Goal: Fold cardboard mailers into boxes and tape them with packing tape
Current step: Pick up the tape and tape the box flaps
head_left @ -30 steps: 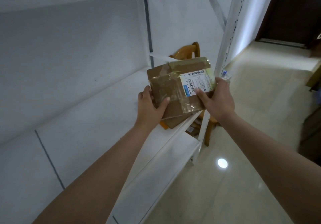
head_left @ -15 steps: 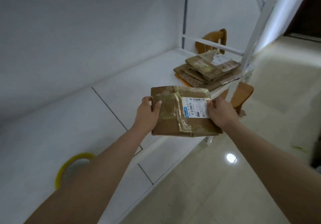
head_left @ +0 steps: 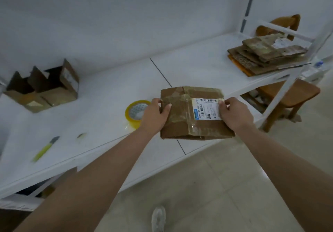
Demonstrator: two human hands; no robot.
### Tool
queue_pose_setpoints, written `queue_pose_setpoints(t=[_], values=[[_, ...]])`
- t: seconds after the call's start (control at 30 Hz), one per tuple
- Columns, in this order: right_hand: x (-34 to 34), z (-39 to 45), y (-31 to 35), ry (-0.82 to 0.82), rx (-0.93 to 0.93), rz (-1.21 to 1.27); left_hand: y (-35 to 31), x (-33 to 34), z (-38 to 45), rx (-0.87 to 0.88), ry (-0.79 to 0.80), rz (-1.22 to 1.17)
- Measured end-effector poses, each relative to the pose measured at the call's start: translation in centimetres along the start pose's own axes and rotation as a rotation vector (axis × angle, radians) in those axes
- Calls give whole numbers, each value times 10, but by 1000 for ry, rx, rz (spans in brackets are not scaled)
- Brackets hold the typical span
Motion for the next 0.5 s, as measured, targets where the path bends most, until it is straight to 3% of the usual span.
queue_pose_setpoints(t=[0.5], values=[[83,-62,231,4,-258,82,174,-173,8,-119,-204,-11]])
Point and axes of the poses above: each hand's wrist, its own z-axis towards the middle knuckle, its own x-axis out of the palm, y = z × x, the point moved 10 cm from there along z, towards the middle knuckle, and after that the axes turned 7 degrees about -y, right-handed, at the moved point
